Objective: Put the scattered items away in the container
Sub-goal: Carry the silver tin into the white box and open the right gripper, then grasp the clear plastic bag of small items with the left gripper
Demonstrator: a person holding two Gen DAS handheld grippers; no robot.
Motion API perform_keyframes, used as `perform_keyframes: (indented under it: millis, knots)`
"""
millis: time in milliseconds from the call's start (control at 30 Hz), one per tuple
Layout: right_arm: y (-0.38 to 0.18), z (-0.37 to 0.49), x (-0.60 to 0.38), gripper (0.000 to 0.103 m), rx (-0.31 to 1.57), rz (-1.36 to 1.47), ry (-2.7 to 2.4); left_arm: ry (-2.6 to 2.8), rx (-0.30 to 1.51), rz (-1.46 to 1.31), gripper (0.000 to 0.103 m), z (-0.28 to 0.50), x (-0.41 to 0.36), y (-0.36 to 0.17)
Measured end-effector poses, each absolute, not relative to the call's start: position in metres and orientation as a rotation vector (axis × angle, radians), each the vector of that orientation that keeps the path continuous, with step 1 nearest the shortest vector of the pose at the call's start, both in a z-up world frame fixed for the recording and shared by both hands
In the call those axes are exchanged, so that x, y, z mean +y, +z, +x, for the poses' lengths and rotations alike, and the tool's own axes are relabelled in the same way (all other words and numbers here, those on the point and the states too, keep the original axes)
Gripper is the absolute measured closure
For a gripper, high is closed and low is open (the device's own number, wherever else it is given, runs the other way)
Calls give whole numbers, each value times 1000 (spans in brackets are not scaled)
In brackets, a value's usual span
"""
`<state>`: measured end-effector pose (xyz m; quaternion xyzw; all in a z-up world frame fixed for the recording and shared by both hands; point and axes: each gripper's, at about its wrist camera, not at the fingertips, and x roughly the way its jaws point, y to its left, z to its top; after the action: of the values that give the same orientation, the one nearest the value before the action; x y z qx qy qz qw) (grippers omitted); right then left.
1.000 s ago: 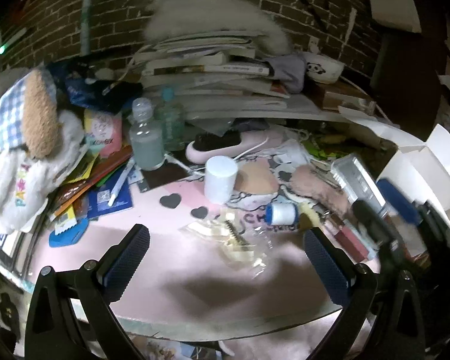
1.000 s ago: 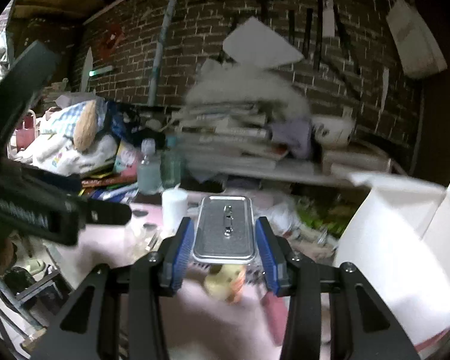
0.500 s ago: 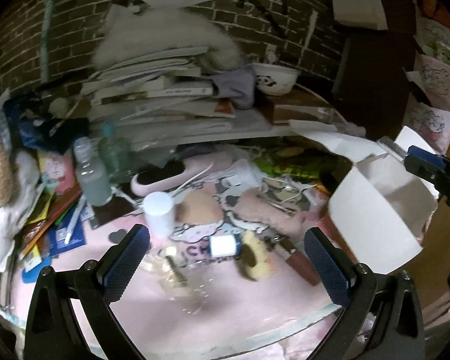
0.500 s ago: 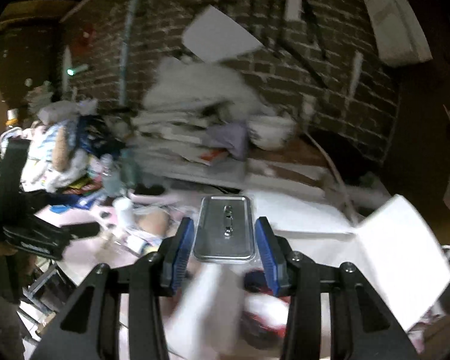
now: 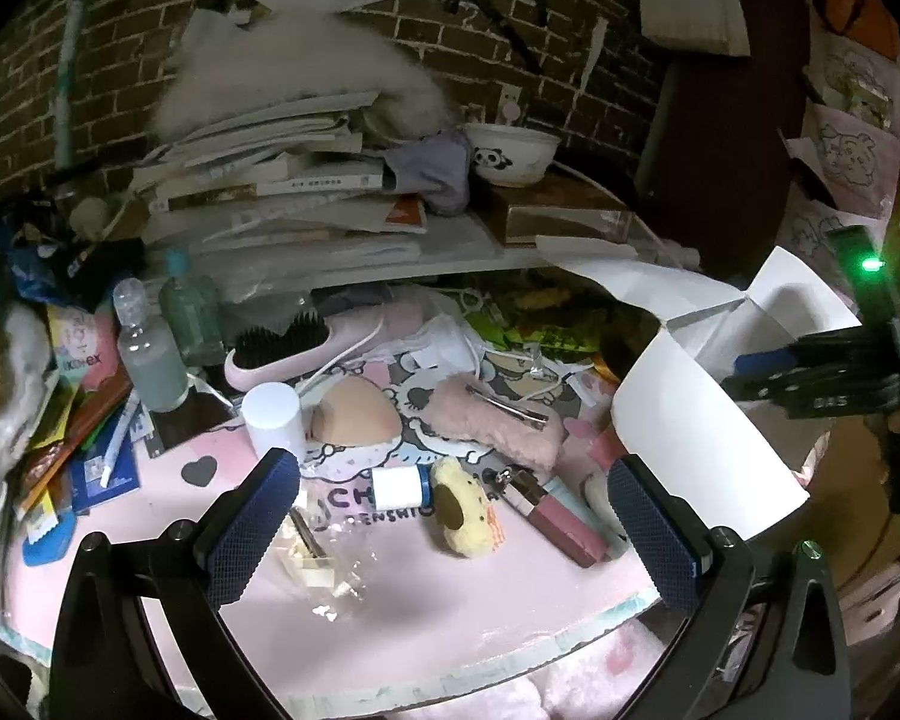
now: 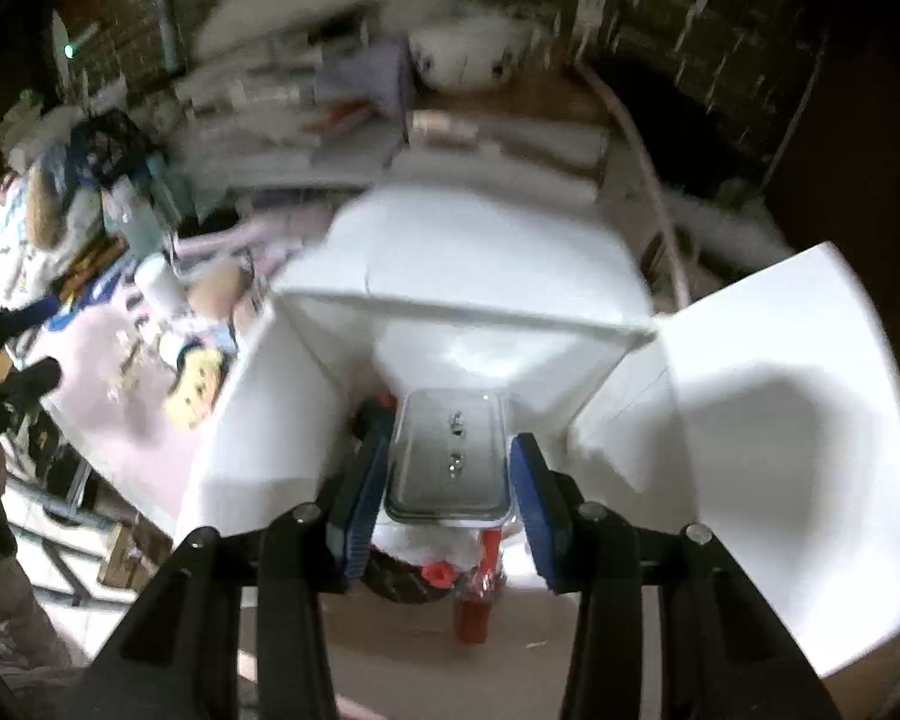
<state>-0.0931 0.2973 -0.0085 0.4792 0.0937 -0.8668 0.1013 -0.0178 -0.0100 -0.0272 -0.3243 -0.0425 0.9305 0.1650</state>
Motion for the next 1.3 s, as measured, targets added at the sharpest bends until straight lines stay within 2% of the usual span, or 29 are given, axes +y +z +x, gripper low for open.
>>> perform_keyframes:
  millis: [133, 333, 533, 600, 700, 800, 833, 900, 1100, 1300]
  knots:
    - [-18, -104, 300, 63, 271, 1493, -2534, 2631, -114, -903, 0, -15, -7, -24]
    - [-26, -112, 314, 63, 98, 1585, -2465, 2638, -115, -860, 0, -9, -4, -15]
    - [-21, -110, 313, 59, 83, 1578, -2472, 2645, -94, -847, 0, -7, -3, -14]
    - [-12, -105, 310, 57, 117, 1515, -2529, 2657, -84, -862, 0, -8, -7, -19]
    - [14, -86, 300, 34, 185, 1294, -2673, 2664, -123, -871, 0, -9, -20, -32]
    - [38, -59, 285, 28, 151, 1023, -2728, 2707, -181, -897, 0, -12, -38, -48]
    - [44, -47, 277, 21, 132, 934, -2711, 2723, -193, -911, 1, -13, -43, -54]
    - [50, -24, 256, 15, 98, 775, -2664, 2738, -204, -941, 1, -15, -50, -66]
    - [32, 15, 186, 15, 123, 512, -2590, 2779, -220, -982, 1, -24, -56, -100]
    - [-15, 16, 138, 15, 58, 559, -2571, 2806, -213, -994, 1, -36, -56, -115]
